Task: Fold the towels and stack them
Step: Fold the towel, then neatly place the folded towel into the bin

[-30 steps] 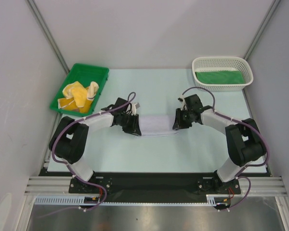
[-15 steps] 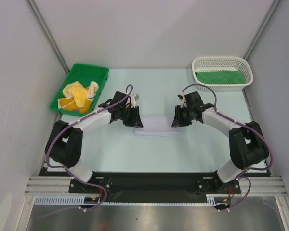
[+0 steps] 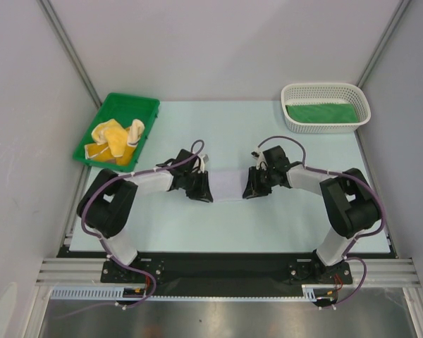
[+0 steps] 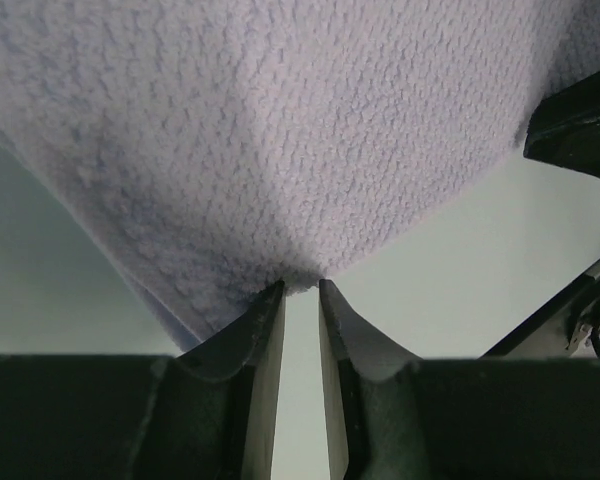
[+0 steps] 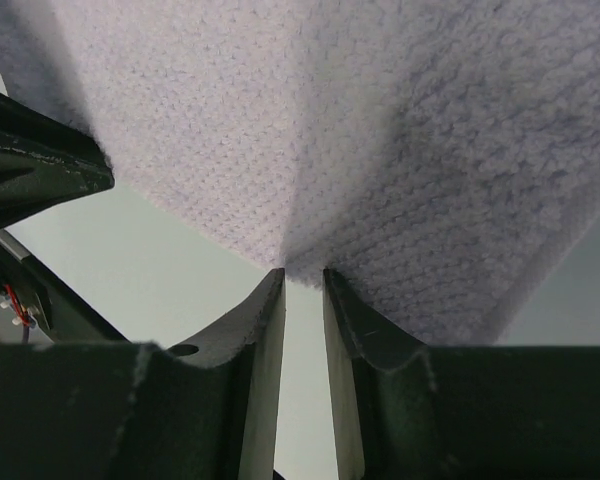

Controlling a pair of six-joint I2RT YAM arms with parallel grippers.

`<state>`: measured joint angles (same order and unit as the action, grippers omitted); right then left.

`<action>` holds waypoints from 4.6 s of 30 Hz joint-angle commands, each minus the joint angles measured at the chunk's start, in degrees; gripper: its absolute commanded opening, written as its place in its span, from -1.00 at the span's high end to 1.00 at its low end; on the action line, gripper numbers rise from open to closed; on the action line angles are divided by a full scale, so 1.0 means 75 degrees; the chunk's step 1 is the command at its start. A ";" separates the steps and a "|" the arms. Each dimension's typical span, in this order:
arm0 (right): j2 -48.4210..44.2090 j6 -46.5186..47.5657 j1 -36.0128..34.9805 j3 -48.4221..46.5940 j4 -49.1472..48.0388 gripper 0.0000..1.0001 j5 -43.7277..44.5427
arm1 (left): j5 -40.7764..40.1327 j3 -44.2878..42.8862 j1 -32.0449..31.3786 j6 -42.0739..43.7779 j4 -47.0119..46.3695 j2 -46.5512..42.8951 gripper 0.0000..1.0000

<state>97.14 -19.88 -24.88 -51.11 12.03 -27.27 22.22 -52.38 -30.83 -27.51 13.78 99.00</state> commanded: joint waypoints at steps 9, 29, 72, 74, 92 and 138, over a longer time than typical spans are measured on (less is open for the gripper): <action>-0.0482 0.0166 0.0037 -0.0391 0.0481 0.46 0.0693 | -0.0606 -0.0163 -0.0202 -0.0352 0.0212 -0.1176 0.34; -0.0565 0.0283 0.0506 0.0219 0.0317 0.45 0.1796 | -0.2095 -0.1324 0.0747 -0.0656 0.0740 0.0395 0.30; -0.0074 0.0764 0.1197 -0.0979 0.0728 -0.33 0.0647 | -0.1264 -0.1359 0.0629 -0.0001 0.1105 -0.1190 0.09; 0.0031 0.0787 0.1197 -0.0885 0.0599 -0.34 0.0612 | -0.1263 -0.1464 0.0712 0.0058 0.0941 -0.0734 0.10; 0.0442 0.1010 0.0705 -0.0416 0.0399 -0.18 0.1397 | -0.1826 -0.1781 0.0993 -0.0059 0.0647 0.0851 0.28; 0.2069 0.3259 0.2309 -0.7198 0.4606 1.00 0.2616 | -0.1264 -0.2028 0.1638 0.0445 0.1679 -0.1646 0.17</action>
<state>109.19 0.03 -9.98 -98.67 43.11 -9.04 9.87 -67.92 -18.61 -25.82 28.03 86.04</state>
